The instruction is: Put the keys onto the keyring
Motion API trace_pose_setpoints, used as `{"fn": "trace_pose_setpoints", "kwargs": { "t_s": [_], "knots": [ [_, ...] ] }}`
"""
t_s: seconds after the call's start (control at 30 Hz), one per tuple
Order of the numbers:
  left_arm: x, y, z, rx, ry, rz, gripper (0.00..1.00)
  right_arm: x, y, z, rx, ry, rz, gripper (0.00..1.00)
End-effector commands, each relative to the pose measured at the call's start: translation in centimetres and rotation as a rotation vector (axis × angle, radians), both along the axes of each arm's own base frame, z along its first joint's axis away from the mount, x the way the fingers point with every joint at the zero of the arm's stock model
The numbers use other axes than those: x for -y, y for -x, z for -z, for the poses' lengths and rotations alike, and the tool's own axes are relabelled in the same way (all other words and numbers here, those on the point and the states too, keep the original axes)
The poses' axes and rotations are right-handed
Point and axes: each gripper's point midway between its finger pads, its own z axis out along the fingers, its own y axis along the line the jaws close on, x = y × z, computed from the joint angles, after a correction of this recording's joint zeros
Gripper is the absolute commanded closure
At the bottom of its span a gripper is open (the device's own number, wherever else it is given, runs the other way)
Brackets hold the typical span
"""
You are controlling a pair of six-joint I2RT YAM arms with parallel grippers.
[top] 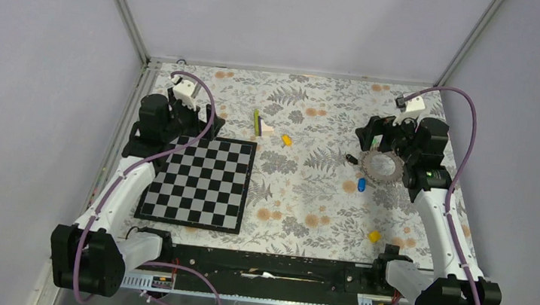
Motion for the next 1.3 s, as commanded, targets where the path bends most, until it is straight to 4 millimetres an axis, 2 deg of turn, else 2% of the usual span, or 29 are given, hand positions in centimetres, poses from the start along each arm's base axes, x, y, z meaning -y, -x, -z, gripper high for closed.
{"fn": "trace_pose_setpoints", "kwargs": {
  "t_s": [0.0,0.2,0.27,0.4,0.53,0.7,0.87,0.93,1.0,1.1,1.27],
  "knots": [
    [-0.7,-0.4,-3.6,0.105,-0.015,-0.015,0.01,-0.5,0.2,-0.8,0.041,0.003,-0.044,0.01],
    [-1.0,0.1,-4.0,0.111,-0.031,-0.023,0.01,-0.4,0.8,-1.0,0.033,0.019,-0.044,0.01],
    [-0.9,0.4,-4.4,0.124,-0.037,-0.009,0.01,0.4,0.7,-1.3,0.037,0.018,-0.030,0.01],
    [-0.3,0.9,-4.8,0.126,-0.048,0.036,0.01,0.4,1.1,-1.2,0.025,0.037,-0.041,0.01],
    [-0.3,0.5,-4.4,0.073,-0.071,0.034,0.01,2.3,0.7,-0.3,-0.003,0.086,0.056,0.01],
    [0.9,0.3,-3.0,0.000,-0.100,0.066,0.01,4.9,0.4,2.5,-0.089,0.195,0.157,0.01],
    [2.5,0.6,-1.4,-0.047,-0.094,0.132,0.01,7.0,1.9,7.8,-0.302,0.355,0.166,0.02],
    [3.1,0.6,-0.7,-0.071,-0.093,0.157,0.01,8.1,3.0,9.9,-0.398,0.427,0.165,0.09],
    [3.5,0.6,0.1,-0.104,-0.095,0.177,0.01,8.9,3.9,11.2,-0.467,0.470,0.175,0.17],
    [4.0,0.4,1.6,-0.149,-0.100,0.201,0.01,9.0,5.0,12.6,-0.544,0.490,0.157,0.27],
    [4.8,0.6,2.6,-0.172,-0.110,0.232,0.01,9.3,5.7,14.4,-0.641,0.493,0.163,0.41]
  ]
}}
